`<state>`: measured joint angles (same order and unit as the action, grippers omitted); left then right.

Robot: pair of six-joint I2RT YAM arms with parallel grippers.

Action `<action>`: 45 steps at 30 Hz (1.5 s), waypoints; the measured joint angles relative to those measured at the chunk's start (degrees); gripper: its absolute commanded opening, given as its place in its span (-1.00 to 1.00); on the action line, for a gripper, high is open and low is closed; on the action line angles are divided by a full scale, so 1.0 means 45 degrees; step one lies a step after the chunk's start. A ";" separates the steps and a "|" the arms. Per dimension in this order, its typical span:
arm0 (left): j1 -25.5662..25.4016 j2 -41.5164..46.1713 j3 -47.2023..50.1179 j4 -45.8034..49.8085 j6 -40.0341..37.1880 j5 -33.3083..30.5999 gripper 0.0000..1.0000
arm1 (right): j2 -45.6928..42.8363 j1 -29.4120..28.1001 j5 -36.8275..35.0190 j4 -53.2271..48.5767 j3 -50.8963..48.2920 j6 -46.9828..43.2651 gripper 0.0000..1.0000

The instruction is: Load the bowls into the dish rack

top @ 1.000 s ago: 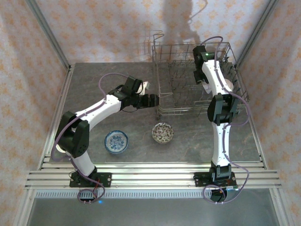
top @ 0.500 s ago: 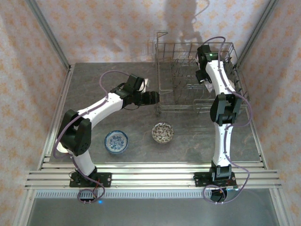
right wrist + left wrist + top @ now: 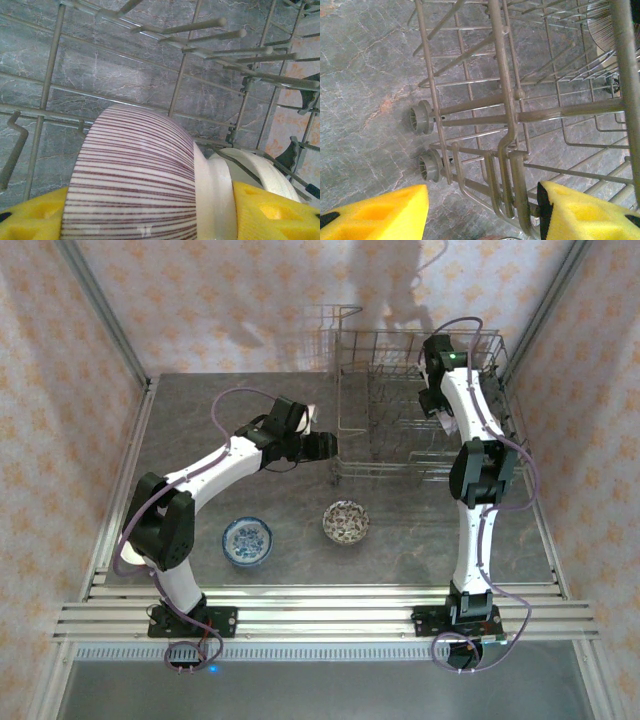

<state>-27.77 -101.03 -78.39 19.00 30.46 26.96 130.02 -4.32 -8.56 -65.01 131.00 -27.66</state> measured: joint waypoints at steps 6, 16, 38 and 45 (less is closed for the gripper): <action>0.0005 -0.0044 -0.0039 0.0000 0.0039 -0.0005 0.15 | -0.0131 0.0136 0.0146 -0.0170 -0.0039 0.0102 0.09; 0.0015 -0.0087 -0.0073 0.0005 0.0044 -0.0102 0.15 | -0.1117 0.0500 -0.1039 -0.0306 0.0146 0.0826 0.09; 0.0010 -0.0092 0.0015 -0.0102 0.0709 -0.0087 0.15 | -0.2089 0.0777 -0.2497 -0.0816 -0.1020 0.2409 0.13; 0.0010 -0.0092 0.0015 -0.0097 0.0719 -0.0087 0.16 | -0.2089 0.0777 -0.2550 -0.1117 -0.0923 0.3089 0.40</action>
<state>-27.73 -101.45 -78.32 18.57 33.69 26.57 120.62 -0.82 -20.03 -70.04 126.85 -13.76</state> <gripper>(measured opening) 0.576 0.668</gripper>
